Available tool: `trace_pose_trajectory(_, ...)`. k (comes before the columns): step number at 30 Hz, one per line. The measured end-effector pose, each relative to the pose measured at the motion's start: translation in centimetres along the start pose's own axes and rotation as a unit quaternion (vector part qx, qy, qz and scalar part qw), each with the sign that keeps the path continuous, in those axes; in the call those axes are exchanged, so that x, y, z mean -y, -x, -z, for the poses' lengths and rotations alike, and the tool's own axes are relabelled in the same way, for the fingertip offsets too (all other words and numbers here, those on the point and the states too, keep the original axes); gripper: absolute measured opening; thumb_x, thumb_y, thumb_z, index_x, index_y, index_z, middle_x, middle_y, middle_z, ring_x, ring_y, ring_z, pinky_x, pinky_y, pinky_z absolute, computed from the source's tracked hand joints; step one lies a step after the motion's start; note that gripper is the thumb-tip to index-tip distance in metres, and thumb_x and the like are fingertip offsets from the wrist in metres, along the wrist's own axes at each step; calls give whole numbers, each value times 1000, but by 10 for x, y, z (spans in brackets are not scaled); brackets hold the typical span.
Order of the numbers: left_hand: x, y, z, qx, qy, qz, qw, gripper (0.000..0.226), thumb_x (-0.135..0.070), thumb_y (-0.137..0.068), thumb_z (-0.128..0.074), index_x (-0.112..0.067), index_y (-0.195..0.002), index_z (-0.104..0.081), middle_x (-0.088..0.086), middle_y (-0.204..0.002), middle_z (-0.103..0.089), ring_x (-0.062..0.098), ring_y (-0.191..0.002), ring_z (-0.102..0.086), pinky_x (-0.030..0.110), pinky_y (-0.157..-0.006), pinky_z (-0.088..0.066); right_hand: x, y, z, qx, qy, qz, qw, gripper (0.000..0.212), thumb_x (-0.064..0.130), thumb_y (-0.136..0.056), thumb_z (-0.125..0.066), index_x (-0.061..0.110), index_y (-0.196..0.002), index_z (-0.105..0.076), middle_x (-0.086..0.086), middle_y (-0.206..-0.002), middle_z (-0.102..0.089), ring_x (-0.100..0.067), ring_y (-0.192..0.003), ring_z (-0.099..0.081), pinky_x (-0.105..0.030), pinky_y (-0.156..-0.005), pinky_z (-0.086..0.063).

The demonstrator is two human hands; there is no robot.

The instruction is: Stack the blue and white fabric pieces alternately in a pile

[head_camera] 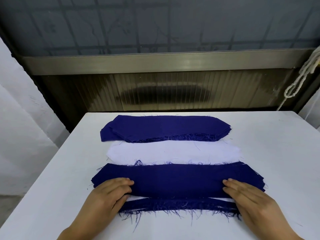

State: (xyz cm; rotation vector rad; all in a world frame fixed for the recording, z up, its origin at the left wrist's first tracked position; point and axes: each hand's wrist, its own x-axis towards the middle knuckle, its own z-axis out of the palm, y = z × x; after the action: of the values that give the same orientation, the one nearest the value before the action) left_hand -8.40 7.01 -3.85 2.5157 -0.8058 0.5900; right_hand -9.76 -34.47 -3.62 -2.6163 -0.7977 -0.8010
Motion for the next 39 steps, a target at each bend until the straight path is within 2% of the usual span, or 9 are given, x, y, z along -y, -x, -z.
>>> trace_pose_trajectory(4,3,0,0,3,8,-12,1000,36,-37,-100,-45,-18,-91,-74,-17,-115,-65,-4,-114,-55,17,-95,-44,0,-1,0,-10,-9,-2,1000,37,11,-92,-41,7,-96,-78,-1,-114,-70,-12,-112,-60,-31,-88,-50)
trace_pose_trajectory(12,-4,-6,8,27,45,17,998,22,-42,-90,-59,-24,-87,-73,-23,-110,-63,-1,-107,-58,19,-88,-47,0,-4,3,-31,-30,-46,998,47,46,-96,-47,15,-83,-79,4,-100,-73,-8,-99,-62,-29,-82,-49)
trace_pose_trajectory(16,-11,-29,11,80,54,39,995,26,-43,-91,-57,-27,-72,-64,-23,-84,-57,1,-82,-56,20,-68,-47,8,-31,7,-14,-39,-56,998,33,37,-92,-53,16,-80,-75,8,-89,-68,-10,-84,-62,-24,-76,-48)
trace_pose_trajectory(20,-26,-67,-5,137,3,46,990,37,-56,-91,-43,-29,-72,-60,-22,-73,-49,-2,-73,-48,12,-64,-38,27,-69,-8,79,-70,-92,990,17,33,-93,-55,25,-87,-69,16,-85,-60,-3,-69,-56,-24,-61,-50)
trace_pose_trajectory(22,-37,-88,-21,135,-19,64,989,40,-59,-91,-39,-29,-71,-56,-19,-72,-48,0,-72,-46,12,-62,-33,35,-88,-22,123,-66,-108,984,15,37,-94,-53,28,-89,-64,15,-84,-57,-5,-67,-53,-25,-61,-48)
trace_pose_trajectory(26,-44,-105,-48,110,-56,145,982,42,-49,-95,-47,-26,-61,-38,-10,-65,-44,8,-61,-42,23,-55,-30,38,-106,-43,191,-51,-138,970,20,46,-96,-44,32,-84,-51,14,-78,-54,-7,-66,-51,-20,-58,-38)
trace_pose_trajectory(31,-31,-87,-43,57,-125,137,981,45,-33,-84,-68,-24,-55,-35,-12,-53,-40,6,-48,-38,20,-39,-29,13,-88,-43,187,8,-188,964,24,47,-94,-46,30,-77,-47,15,-65,-51,-7,-59,-51,-21,-54,-39)
trace_pose_trajectory(34,-20,-78,-34,56,-147,150,976,49,-29,-80,-73,-23,-54,-32,-10,-50,-37,7,-45,-36,18,-38,-21,-4,-77,-38,179,29,-221,958,26,48,-92,-47,30,-73,-46,15,-58,-49,-6,-55,-51,-23,-51,-39)
trace_pose_trajectory(39,-2,-68,-24,54,-171,192,965,53,-26,-79,-74,-22,-53,-29,-7,-46,-35,9,-41,-33,20,-37,-19,-21,-68,-34,168,64,-243,953,29,47,-91,-49,28,-69,-44,12,-52,-50,-6,-50,-50,-20,-46,-32)
